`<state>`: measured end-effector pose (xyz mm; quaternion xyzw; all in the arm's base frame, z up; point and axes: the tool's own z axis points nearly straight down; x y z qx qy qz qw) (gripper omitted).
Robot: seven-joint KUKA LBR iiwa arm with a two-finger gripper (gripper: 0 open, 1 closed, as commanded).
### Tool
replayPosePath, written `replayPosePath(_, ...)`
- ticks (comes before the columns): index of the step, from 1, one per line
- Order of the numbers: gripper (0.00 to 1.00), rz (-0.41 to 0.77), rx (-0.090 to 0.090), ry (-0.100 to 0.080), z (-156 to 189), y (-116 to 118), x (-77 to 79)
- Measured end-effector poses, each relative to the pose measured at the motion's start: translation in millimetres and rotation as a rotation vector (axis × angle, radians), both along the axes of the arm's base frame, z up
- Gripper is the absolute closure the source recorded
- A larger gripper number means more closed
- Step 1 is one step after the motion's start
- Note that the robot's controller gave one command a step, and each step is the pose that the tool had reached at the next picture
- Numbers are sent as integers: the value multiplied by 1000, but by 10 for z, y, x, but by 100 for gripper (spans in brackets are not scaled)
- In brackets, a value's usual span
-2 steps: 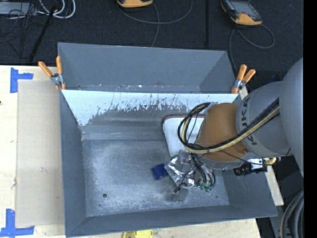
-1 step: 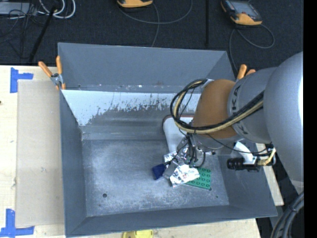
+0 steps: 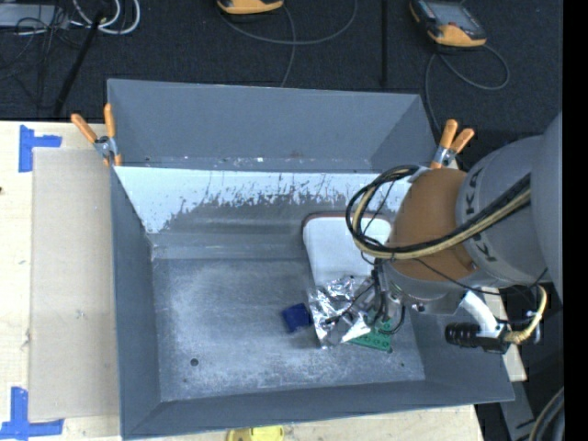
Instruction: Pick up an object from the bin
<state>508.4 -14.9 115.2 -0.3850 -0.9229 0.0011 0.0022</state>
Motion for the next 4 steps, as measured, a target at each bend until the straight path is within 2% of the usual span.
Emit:
replayPosePath(1,0,-296,0,-1,-459,92,108)
replayPosePath(2,0,-292,-1,0,-458,92,108)
replayPosePath(3,100,-288,4,3,-439,119,113)
replayPosePath(4,100,-284,0,-9,201,117,124)
